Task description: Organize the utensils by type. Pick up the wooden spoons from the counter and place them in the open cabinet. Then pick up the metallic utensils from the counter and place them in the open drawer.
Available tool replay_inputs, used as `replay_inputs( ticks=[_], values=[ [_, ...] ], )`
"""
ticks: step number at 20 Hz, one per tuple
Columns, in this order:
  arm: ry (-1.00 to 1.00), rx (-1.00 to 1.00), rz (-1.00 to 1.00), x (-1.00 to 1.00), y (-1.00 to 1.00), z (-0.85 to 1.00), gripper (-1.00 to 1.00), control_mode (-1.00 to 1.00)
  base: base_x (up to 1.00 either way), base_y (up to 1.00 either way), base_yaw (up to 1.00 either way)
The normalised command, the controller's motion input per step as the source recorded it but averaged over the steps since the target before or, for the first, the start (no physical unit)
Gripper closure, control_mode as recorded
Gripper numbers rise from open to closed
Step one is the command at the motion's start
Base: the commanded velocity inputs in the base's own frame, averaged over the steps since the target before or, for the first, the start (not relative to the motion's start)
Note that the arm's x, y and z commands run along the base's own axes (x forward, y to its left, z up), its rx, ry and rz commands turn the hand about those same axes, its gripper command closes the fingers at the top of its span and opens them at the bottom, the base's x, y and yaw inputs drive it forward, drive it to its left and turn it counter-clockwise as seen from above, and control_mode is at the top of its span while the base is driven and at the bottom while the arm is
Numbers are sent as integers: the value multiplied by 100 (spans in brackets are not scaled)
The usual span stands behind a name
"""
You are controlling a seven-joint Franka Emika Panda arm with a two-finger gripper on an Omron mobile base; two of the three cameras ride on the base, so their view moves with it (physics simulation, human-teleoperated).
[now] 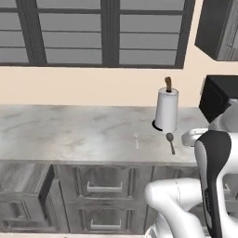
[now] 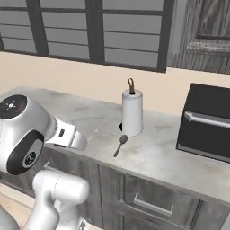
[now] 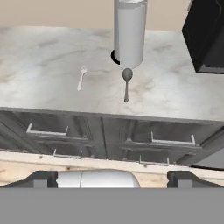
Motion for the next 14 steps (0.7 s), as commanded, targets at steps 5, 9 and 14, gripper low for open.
replay_inputs(
  ticks=[5,9,14],
  values=[
    [0,0,0,0,0,0,-100,100,57,28,-20],
    [0,0,0,0,0,0,-100,100,28,8,-4],
    [0,0,0,0,0,0,-100,100,2,0,0]
  ],
)
